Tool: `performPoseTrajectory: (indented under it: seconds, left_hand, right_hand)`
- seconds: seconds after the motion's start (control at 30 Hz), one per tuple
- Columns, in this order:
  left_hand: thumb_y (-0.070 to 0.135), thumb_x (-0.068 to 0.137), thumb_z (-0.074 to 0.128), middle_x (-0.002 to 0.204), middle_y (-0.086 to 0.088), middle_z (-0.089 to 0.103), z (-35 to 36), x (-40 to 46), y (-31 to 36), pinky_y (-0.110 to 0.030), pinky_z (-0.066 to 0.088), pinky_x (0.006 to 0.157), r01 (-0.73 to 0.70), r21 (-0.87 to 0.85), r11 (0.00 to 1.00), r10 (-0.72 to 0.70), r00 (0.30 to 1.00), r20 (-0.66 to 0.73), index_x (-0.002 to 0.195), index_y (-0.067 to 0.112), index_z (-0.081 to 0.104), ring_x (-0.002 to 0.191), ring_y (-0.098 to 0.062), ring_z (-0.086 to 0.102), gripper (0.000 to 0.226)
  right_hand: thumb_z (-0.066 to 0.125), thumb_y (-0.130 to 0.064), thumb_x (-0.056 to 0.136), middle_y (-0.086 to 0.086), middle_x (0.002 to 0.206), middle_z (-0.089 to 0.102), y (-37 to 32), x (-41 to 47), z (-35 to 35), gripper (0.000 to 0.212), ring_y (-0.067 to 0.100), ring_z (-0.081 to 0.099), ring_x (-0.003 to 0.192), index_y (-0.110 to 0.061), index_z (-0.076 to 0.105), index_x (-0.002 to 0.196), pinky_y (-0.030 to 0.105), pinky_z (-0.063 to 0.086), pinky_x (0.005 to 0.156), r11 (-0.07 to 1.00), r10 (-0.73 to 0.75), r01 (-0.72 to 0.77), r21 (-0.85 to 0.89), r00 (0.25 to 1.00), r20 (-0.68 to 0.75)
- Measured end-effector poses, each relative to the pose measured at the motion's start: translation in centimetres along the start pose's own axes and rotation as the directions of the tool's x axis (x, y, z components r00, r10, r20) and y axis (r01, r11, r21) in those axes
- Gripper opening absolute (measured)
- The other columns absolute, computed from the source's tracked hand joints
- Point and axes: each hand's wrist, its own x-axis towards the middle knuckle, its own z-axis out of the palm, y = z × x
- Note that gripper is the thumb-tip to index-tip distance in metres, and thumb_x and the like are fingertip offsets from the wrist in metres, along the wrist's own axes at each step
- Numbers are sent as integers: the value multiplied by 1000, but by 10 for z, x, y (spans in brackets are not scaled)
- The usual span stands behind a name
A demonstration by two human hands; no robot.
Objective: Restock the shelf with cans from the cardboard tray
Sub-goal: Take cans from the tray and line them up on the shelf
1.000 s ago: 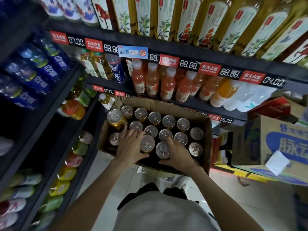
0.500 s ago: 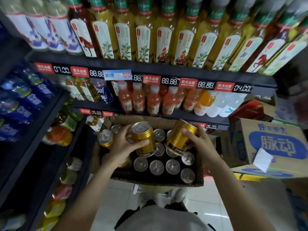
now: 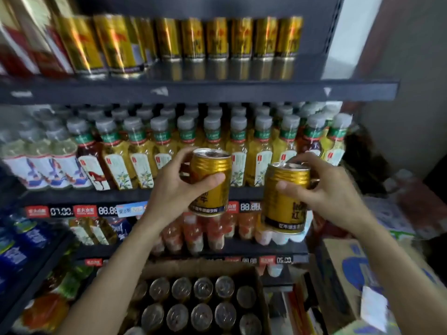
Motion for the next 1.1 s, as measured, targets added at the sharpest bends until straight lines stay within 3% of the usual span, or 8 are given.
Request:
performPoseTrajectory:
  seconds: [0.13,0.23,0.33,0.47,0.7,0.83,1.0,1.1]
  left_hand:
    - [72,53,61,92,22,61,23,52,61,-16,49,70,-195,117,974,206,975,-81,100,42,47,86,8,59,58]
    - [75,51,59,91,19,59,46,88,107,-24,49,73,-286,175,942,310,943,-125,95,39,44,85,6,57,59]
    - [77,51,58,93,20,56,70,119,144,-24,47,75,-341,232,911,384,907,-171,102,32,44,87,0,57,69]
    - [68,65,67,96,16,54,96,164,176,-27,45,76,-342,355,870,430,879,-207,107,27,45,90,-8,54,63]
    - [62,66,71,121,4,58,137,245,178,-33,47,85,-224,449,865,339,920,-195,118,22,46,110,-16,55,70]
    - [57,66,74,121,1,59,149,276,168,-27,42,77,-159,431,888,267,942,-203,118,19,47,107,-16,55,69]
    - [53,64,77,119,0,60,168,303,165,-24,40,73,-138,427,894,218,965,-144,117,17,49,95,-9,51,70]
    - [55,62,77,121,0,58,178,316,163,-25,40,76,-110,436,893,193,969,-152,119,17,49,105,-14,53,75]
  right_hand:
    - [52,-77,53,-9,73,64,-9,46,-72,59,0,59,62,-29,57,87,20,46,56,995,-103,100,-28,986,-128]
    - [50,-77,55,-6,75,65,-13,78,-118,65,7,61,63,-22,60,90,27,48,59,981,-190,179,-77,965,-178]
    - [56,-79,63,-5,77,65,-14,107,-156,70,4,61,64,-17,61,96,24,52,57,964,-257,236,-119,944,-210]
    - [56,-68,66,-3,79,64,-2,150,-192,64,7,62,60,-16,57,103,19,50,53,962,-261,228,-151,931,-256]
    - [61,-61,75,1,93,61,41,220,-217,65,14,58,67,-16,47,120,20,44,56,956,-238,180,-232,938,-251]
    - [61,-59,77,5,103,64,57,253,-217,64,20,59,75,-15,45,122,25,46,62,962,-218,168,-216,947,-236]
    - [60,-61,77,8,122,62,71,300,-213,71,26,61,104,-15,42,128,31,47,75,946,-206,138,-293,954,-216]
    - [61,-63,75,8,124,61,77,332,-210,73,28,59,107,-16,42,128,34,47,80,941,-178,109,-320,965,-195]
